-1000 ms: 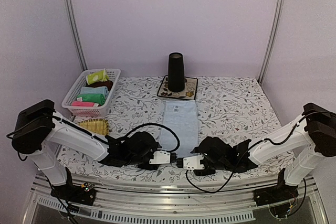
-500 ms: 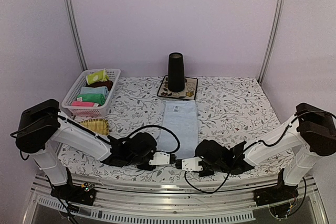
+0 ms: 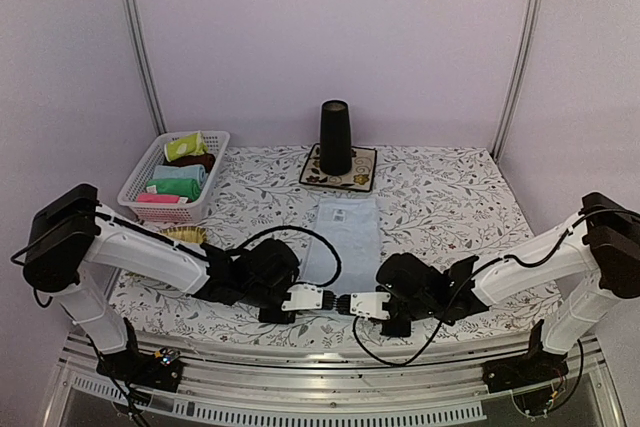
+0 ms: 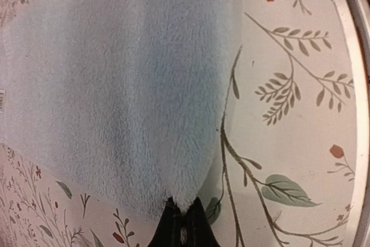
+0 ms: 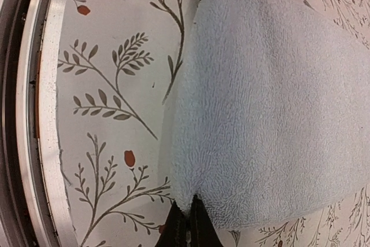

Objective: Roll the towels
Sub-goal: Roll the towel at the center of the board.

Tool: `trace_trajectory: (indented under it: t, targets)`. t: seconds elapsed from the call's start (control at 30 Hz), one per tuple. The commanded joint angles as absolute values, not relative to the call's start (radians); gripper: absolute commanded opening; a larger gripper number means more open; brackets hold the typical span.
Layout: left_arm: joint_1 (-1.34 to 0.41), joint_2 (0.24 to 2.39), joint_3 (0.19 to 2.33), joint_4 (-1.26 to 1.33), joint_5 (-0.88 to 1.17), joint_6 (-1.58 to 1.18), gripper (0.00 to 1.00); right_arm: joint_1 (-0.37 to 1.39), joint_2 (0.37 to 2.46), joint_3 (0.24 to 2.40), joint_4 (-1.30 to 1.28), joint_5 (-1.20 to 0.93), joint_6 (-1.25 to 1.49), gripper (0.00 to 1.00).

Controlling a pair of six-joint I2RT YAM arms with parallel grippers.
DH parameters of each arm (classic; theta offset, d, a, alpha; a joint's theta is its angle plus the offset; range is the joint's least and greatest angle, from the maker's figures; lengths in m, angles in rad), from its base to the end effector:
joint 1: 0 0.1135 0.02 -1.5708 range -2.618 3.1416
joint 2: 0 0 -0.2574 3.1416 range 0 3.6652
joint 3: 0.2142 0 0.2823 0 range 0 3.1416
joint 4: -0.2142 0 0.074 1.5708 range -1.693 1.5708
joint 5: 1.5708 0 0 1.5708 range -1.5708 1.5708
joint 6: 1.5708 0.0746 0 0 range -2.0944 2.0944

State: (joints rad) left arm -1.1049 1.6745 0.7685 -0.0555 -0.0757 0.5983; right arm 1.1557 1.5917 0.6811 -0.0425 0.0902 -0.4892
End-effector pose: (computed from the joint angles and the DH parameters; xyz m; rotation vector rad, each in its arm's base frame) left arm 0.1618 -0.3092 0.0677 1.8846 1.6903 -0.1067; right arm 0.1384 0.2973 0.0689 -1.8256 1.7448 0.1558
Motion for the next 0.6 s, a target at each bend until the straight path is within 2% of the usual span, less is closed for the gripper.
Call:
trace_trajectory:
  t: [0.0, 0.13, 0.43, 0.5, 0.57]
  targets:
    - [-1.096, 1.636, 0.799, -0.215, 0.093, 0.597, 0.00, 1.115, 1.542, 0.720, -0.083, -0.009, -0.341, 0.02]
    - [-1.092, 1.627, 0.817, -0.268, 0.143, 0.572, 0.00, 1.097, 1.532, 0.732, -0.104, -0.038, -0.326, 0.02]
    - [-1.050, 1.592, 0.811, -0.253, 0.131, 0.505, 0.02, 1.011, 1.597, 0.860, -0.273, -0.267, -0.263, 0.02]
    - [-1.031, 1.580, 0.813, -0.249, 0.139, 0.495, 0.05, 1.009, 1.609, 0.876, -0.289, -0.294, -0.263, 0.02]
    - [-1.018, 1.564, 0.812, -0.247, 0.140, 0.490, 0.17, 1.005, 1.628, 0.897, -0.312, -0.326, -0.265, 0.02]
